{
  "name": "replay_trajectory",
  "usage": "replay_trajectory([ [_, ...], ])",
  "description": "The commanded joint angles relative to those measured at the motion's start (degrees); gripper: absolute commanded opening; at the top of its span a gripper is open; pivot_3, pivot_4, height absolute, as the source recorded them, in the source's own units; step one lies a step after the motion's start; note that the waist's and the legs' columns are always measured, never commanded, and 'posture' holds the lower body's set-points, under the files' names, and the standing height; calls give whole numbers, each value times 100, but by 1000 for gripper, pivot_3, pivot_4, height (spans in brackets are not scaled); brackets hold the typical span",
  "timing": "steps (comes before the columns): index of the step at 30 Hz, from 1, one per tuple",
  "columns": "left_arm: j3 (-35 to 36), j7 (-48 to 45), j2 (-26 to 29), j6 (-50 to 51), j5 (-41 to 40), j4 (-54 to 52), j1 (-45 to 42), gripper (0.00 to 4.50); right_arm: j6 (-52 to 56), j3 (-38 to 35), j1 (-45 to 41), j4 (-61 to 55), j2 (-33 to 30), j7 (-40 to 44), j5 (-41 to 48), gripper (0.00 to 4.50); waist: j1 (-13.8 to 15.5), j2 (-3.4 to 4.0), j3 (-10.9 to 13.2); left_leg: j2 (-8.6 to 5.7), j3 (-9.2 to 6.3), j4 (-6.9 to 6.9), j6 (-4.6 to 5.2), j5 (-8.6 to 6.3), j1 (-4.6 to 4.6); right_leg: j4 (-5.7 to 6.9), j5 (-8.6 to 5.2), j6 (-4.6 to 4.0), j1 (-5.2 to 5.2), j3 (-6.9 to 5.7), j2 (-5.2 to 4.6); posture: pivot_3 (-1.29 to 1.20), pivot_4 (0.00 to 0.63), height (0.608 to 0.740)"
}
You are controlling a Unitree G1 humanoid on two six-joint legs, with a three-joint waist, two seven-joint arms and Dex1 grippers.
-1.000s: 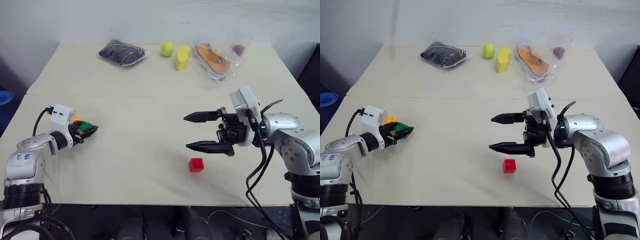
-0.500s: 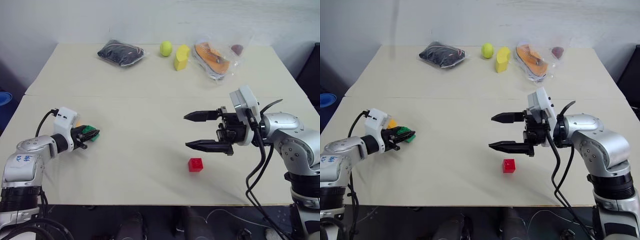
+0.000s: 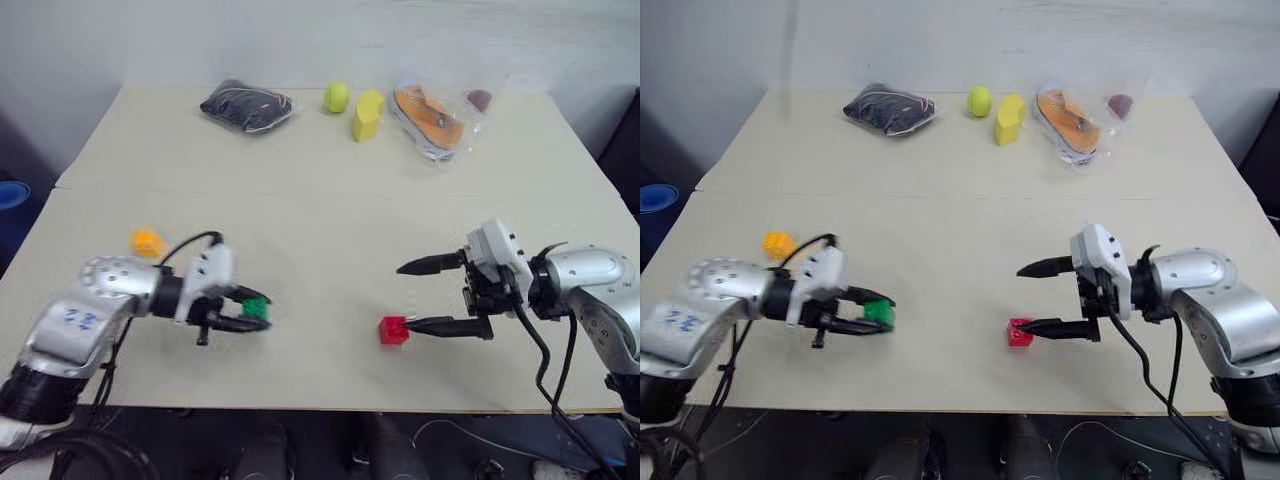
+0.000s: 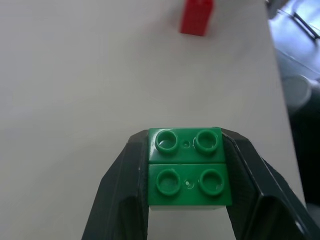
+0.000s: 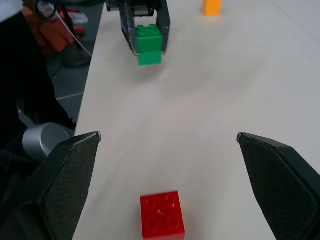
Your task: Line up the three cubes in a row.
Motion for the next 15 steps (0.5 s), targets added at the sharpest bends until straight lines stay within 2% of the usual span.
replay_trajectory([
  [1, -668, -310, -407, -581, 561, 545, -550, 1508, -469, -102, 299, -69, -175, 74, -310, 4500, 33, -1, 1, -1, 2, 2, 1, 1, -3, -1, 0, 0, -1, 0, 12, 0, 150, 740],
  [7, -1118, -298, -900, -945, 1116, 1096, -963, 1508, -670, -302, 763, -128, -321, 65, -411, 4500, 50, -2, 1, 3, 4, 4, 4, 2, 0, 2, 2, 3, -2, 4, 11, 0, 150, 740],
  [15, -1071, -173, -1075, -884, 1323, 1150, -970, 1508, -716, -358, 898, -169, -302, -42, -395, 4500, 108, -2, 1, -1, 1, 10, 12, 6, 0, 3, 4, 7, 0, 5, 5, 0, 150, 740],
])
